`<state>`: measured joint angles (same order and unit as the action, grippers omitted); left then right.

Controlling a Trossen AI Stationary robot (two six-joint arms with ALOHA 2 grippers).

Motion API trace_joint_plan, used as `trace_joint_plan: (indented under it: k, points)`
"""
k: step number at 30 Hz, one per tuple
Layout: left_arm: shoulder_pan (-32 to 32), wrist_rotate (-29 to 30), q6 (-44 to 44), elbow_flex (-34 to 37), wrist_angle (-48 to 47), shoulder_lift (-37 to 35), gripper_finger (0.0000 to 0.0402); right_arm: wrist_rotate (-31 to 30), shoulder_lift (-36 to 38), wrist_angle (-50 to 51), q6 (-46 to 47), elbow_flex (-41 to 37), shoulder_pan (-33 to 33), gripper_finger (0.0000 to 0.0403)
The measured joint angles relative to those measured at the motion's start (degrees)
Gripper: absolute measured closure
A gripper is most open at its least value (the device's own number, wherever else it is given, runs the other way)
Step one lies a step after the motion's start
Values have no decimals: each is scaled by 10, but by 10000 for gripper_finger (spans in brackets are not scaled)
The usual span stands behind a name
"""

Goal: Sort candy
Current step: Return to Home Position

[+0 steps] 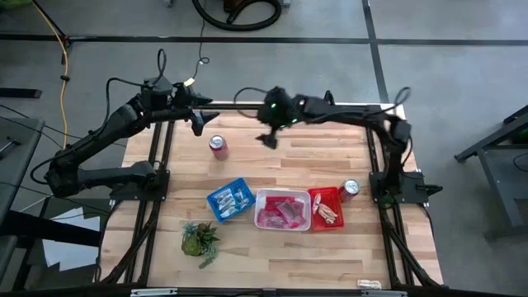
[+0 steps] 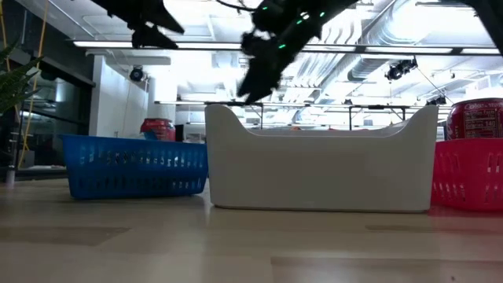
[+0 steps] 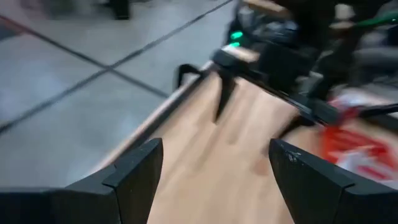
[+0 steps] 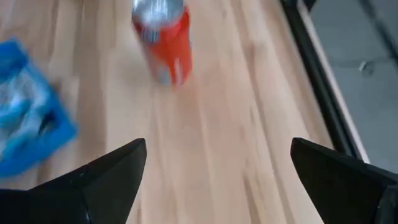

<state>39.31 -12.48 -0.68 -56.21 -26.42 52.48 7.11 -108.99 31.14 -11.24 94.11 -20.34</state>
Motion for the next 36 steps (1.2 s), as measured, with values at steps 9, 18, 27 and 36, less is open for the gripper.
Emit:
trace_joint_plan:
  k: [9,18,27,36]
  points:
    - [-41,-63,-165,103,315,1,146,127,135,182,-58,-67,-56,10]
    - [-147,28,-320,220,472,49,272,159,384,51,28,-350,-78,10]
    - [-281,77,-337,221,592,93,395,165,525,-250,296,-515,-54,10]
    - [-353,20,-318,268,612,6,401,80,531,-487,611,-531,4,10]
